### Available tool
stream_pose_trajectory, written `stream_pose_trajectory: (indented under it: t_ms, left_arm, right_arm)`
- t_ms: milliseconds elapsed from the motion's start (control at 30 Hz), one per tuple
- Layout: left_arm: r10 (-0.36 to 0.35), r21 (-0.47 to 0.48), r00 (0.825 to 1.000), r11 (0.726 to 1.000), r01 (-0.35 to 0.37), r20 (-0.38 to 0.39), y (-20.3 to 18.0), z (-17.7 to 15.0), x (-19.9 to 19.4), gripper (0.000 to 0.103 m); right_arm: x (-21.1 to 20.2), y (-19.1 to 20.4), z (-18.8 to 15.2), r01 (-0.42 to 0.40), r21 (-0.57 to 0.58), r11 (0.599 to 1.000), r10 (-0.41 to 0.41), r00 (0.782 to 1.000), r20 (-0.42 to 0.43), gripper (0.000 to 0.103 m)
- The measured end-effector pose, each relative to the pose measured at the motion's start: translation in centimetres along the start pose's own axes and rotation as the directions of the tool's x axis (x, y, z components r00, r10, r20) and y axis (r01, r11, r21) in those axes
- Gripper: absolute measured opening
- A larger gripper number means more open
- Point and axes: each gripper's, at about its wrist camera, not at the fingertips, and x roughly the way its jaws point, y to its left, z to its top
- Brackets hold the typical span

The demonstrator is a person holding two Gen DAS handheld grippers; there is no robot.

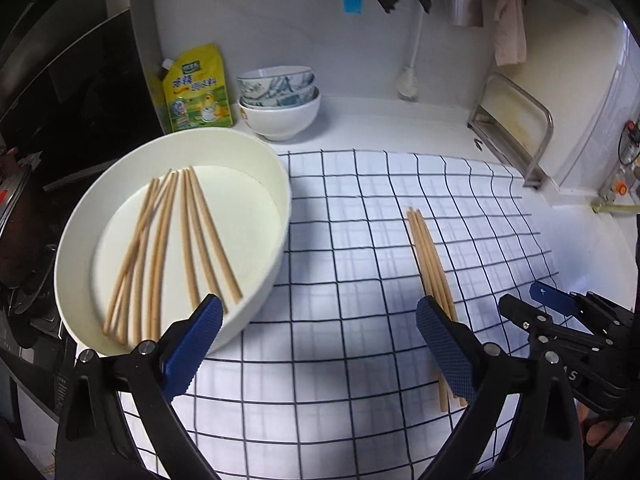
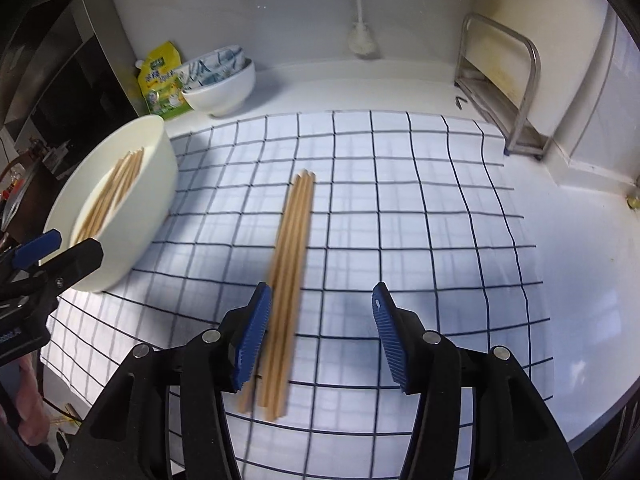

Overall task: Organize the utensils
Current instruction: 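Withdraw both open tools from the dish back over the remaining chopsticks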

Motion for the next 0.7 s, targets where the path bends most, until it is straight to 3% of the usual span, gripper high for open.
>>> stream_pose_trajectory:
  t_ms: [700]
  left_arm:
    - [0.029, 0.044, 0.996, 0.999, -0.026, -0.083, -2.3, -2.3, 3.5, 0.096]
  right_arm:
    - [5.3, 0.1, -1.1, 0.002, -0.024, 1.000, -0.004, 0.998, -0.067, 0.055]
